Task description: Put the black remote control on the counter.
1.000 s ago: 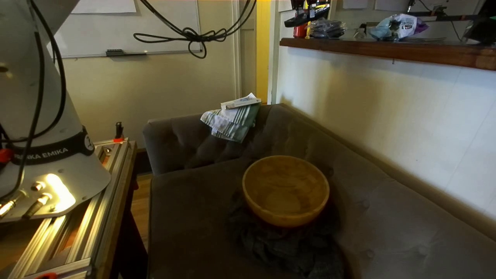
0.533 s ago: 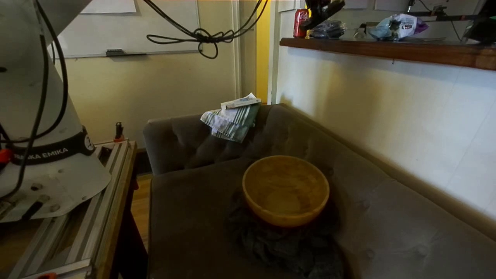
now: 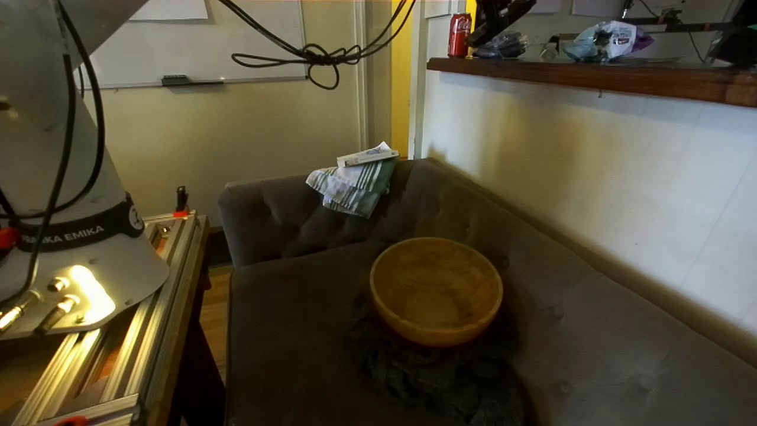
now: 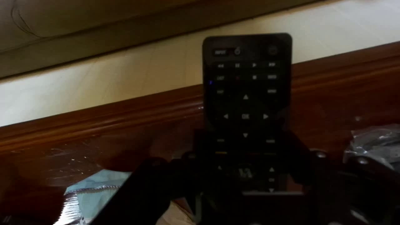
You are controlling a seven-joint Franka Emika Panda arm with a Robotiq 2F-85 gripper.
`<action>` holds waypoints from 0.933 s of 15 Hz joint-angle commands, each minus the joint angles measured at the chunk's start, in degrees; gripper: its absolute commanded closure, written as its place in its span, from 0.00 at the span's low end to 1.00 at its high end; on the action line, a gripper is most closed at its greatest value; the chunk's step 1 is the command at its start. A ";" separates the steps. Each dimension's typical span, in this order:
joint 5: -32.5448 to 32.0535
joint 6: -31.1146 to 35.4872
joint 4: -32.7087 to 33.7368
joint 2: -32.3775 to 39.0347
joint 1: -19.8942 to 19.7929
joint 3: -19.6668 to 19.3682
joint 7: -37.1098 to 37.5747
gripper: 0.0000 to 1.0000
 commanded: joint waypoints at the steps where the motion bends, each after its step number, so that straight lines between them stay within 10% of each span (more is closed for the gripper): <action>1: -1.87 7.89 2.44 1.91 0.33 -1.43 0.25 0.64; 11: -6.88 13.85 0.01 2.22 0.30 -6.00 -11.99 0.64; 12: -6.87 13.83 -0.05 2.46 0.25 -6.00 -12.29 0.39; 13: -6.87 13.83 -0.11 2.60 0.24 -6.00 -12.28 0.39; 14: -6.87 13.83 -0.13 2.65 0.25 -6.00 -12.27 0.64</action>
